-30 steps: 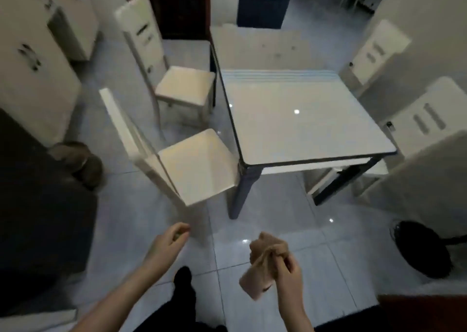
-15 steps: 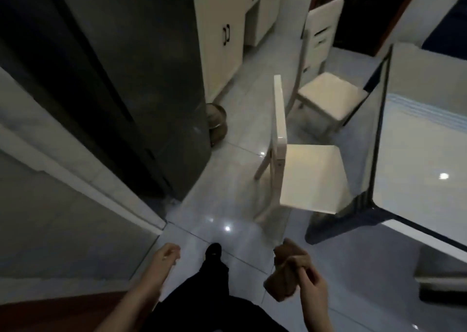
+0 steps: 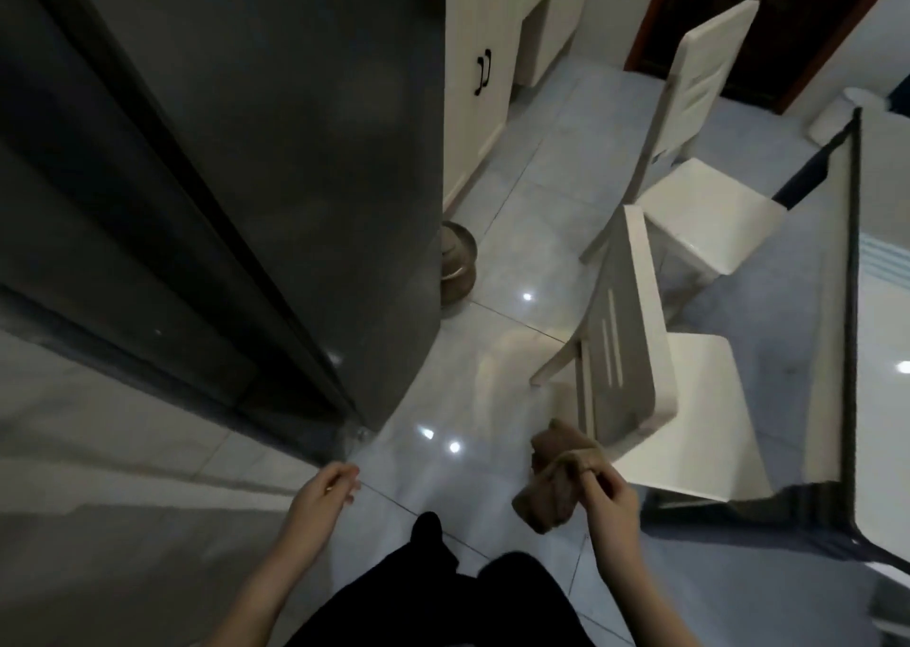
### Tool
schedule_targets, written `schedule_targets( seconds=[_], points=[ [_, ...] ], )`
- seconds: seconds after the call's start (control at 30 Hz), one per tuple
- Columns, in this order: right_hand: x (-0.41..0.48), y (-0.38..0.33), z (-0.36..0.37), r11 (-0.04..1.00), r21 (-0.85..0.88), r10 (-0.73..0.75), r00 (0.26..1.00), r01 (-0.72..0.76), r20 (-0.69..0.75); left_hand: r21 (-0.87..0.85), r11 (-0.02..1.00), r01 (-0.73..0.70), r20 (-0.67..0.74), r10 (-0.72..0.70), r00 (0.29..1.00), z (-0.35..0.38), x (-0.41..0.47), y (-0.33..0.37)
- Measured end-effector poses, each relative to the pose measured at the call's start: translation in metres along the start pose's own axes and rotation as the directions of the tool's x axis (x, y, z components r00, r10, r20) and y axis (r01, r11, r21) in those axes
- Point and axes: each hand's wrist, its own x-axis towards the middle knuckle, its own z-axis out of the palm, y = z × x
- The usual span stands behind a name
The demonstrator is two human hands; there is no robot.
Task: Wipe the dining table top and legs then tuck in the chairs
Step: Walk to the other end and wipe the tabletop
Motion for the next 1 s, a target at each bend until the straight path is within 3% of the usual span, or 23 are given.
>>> schedule_targets(
  seconds=[0.37,0.7,1.0],
  points=[
    [0.106,-0.071,0.037,0.999,0.034,-0.019,0.999,0.020,-0.040,-0.062,0.998,-0.012,0.072,0.017,0.997,0.017,0.136,0.114],
    [0.279,-0.208,0.101,0.976,0.012,-0.216,0.975,0.216,0.042,0.062,0.993,-0.100,0.185,0.088,0.979,0.065,0.281,0.267],
    [0.430,-0.296,0.116,0.977,0.073,-0.191,0.977,0.199,-0.097,0.014,0.988,-0.156,0.239,0.148,0.960,0.130,0.409,0.404]
  ],
)
